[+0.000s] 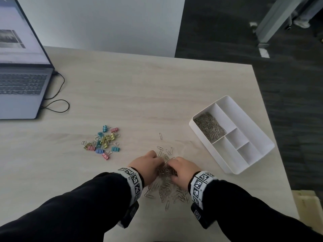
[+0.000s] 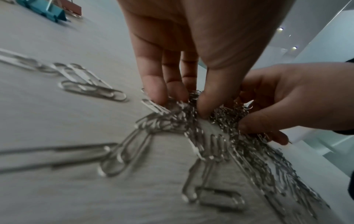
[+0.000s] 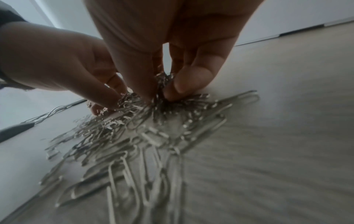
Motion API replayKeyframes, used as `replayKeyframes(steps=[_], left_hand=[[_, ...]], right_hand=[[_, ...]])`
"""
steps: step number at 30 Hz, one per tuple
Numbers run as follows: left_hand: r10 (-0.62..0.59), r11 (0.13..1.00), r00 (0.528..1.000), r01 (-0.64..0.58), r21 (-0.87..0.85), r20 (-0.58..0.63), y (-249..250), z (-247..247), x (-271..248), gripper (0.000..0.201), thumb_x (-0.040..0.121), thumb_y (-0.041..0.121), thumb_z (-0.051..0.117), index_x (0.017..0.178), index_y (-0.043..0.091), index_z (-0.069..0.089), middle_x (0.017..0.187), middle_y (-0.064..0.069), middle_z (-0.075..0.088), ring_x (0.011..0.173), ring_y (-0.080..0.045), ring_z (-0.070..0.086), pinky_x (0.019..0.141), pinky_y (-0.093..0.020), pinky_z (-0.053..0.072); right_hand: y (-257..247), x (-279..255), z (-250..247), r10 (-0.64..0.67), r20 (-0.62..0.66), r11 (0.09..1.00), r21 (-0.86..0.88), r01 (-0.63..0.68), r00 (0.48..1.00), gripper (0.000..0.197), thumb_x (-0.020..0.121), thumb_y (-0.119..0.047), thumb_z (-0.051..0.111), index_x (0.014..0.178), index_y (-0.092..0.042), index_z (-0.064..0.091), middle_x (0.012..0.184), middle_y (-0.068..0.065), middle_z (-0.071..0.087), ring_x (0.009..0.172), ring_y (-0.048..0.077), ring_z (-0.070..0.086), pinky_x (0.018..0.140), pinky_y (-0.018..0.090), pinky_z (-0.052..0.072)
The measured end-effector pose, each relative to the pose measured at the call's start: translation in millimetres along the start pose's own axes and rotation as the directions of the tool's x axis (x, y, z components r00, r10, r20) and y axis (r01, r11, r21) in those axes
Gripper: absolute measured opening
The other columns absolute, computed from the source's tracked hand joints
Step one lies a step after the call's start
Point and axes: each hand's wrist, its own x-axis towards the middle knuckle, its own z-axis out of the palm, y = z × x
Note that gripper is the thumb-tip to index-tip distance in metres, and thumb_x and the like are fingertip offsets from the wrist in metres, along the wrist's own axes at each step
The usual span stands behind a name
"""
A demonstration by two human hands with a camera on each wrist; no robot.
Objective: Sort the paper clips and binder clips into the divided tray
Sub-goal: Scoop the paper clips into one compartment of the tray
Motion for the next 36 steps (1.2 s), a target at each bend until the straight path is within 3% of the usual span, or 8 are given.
replayKeyframes(steps=[7, 12, 17, 21, 24, 26, 31, 36], left_hand=[[-0.014, 0.999, 0.997, 0.018, -0.045, 0.082, 5.1, -7.5, 14.6, 0.028, 0.08, 0.021, 0.061, 0.107, 0.026, 0.064, 0.109, 0.0, 0.054, 0.097, -0.022, 0.06, 0.083, -0.032, 0.051], [-0.019, 0.992, 0.995, 0.031, -0.12, 0.099, 9.2, -13.5, 22.6, 0.022, 0.078, 0.018, 0.062, 0.097, 0.023, 0.071, 0.101, 0.004, 0.067, 0.095, -0.015, 0.062, 0.084, -0.026, 0.051], [-0.046, 0.982, 0.995, 0.061, -0.18, 0.088, 12.5, -24.3, 27.7, 0.016, 0.079, 0.018, 0.064, 0.091, 0.022, 0.072, 0.086, 0.01, 0.065, 0.072, -0.005, 0.058, 0.066, -0.014, 0.045], [-0.071, 0.973, 0.995, 0.085, -0.214, 0.072, 15.4, -33.6, 32.9, 0.018, 0.077, 0.016, 0.062, 0.09, 0.024, 0.073, 0.091, 0.008, 0.071, 0.071, -0.008, 0.058, 0.063, -0.016, 0.046], [-0.098, 0.949, 0.992, 0.119, -0.292, 0.084, 19.5, -41.7, 37.3, 0.019, 0.078, 0.011, 0.06, 0.089, 0.021, 0.072, 0.093, 0.004, 0.071, 0.06, -0.015, 0.066, 0.052, -0.021, 0.055], [-0.112, 0.936, 0.99, 0.132, -0.326, 0.08, 22.4, -46.6, 39.9, 0.017, 0.079, 0.01, 0.059, 0.088, 0.019, 0.071, 0.091, 0.003, 0.07, 0.058, -0.018, 0.07, 0.048, -0.024, 0.055], [-0.127, 0.919, 0.989, 0.147, -0.365, 0.079, 29.1, -51.3, 43.9, 0.016, 0.08, 0.009, 0.058, 0.086, 0.019, 0.07, 0.083, 0.006, 0.067, 0.049, -0.008, 0.062, 0.039, -0.013, 0.041], [-0.139, 0.907, 0.987, 0.158, -0.39, 0.075, 34.2, -56.0, 44.3, 0.015, 0.08, 0.01, 0.06, 0.086, 0.019, 0.07, 0.076, 0.011, 0.064, 0.05, -0.012, 0.064, 0.04, -0.014, 0.043]], right_hand=[[1.7, 5.8, -8.3, 0.042, -0.02, 0.998, 0.048, -0.041, 0.999, 0.02, 0.079, -0.02, 0.061, 0.099, -0.02, 0.059, 0.101, 0.007, 0.063, 0.097, 0.029, 0.058, 0.08, 0.033, 0.045], [9.6, 2.4, -11.3, 0.089, -0.024, 0.983, 0.166, -0.084, 0.996, 0.016, 0.075, -0.019, 0.067, 0.091, -0.019, 0.064, 0.09, 0.001, 0.066, 0.088, 0.022, 0.059, 0.074, 0.027, 0.044], [17.7, -5.4, -24.1, 0.112, -0.095, 0.955, 0.285, -0.081, 0.989, 0.014, 0.074, -0.017, 0.068, 0.088, -0.018, 0.067, 0.082, -0.003, 0.067, 0.077, 0.017, 0.06, 0.07, 0.026, 0.046], [24.6, -10.1, -47.8, 0.163, -0.182, 0.921, 0.381, -0.083, 0.97, 0.01, 0.074, -0.014, 0.066, 0.082, -0.02, 0.065, 0.069, -0.008, 0.062, 0.061, 0.009, 0.055, 0.063, 0.027, 0.052], [33.1, -12.9, -75.4, 0.243, -0.262, 0.888, 0.447, -0.106, 0.934, 0.008, 0.077, -0.017, 0.066, 0.079, -0.023, 0.062, 0.067, -0.001, 0.066, 0.05, 0.008, 0.055, 0.053, 0.029, 0.053], [40.5, -14.4, -95.1, 0.301, -0.305, 0.869, 0.478, -0.128, 0.904, 0.008, 0.079, -0.017, 0.067, 0.079, -0.023, 0.061, 0.065, 0.001, 0.068, 0.045, 0.01, 0.056, 0.046, 0.028, 0.05], [70.7, -8.3, -135.1, 0.418, -0.419, 0.885, 0.387, -0.258, 0.806, 0.008, 0.078, -0.02, 0.064, 0.079, -0.027, 0.061, 0.068, -0.002, 0.068, 0.054, 0.017, 0.064, 0.057, 0.029, 0.055], [97.6, 0.7, -151.2, 0.445, -0.41, 0.893, 0.263, -0.364, 0.796, 0.012, 0.084, -0.017, 0.062, 0.091, -0.027, 0.064, 0.078, -0.004, 0.065, 0.065, 0.019, 0.059, 0.06, 0.025, 0.044]])
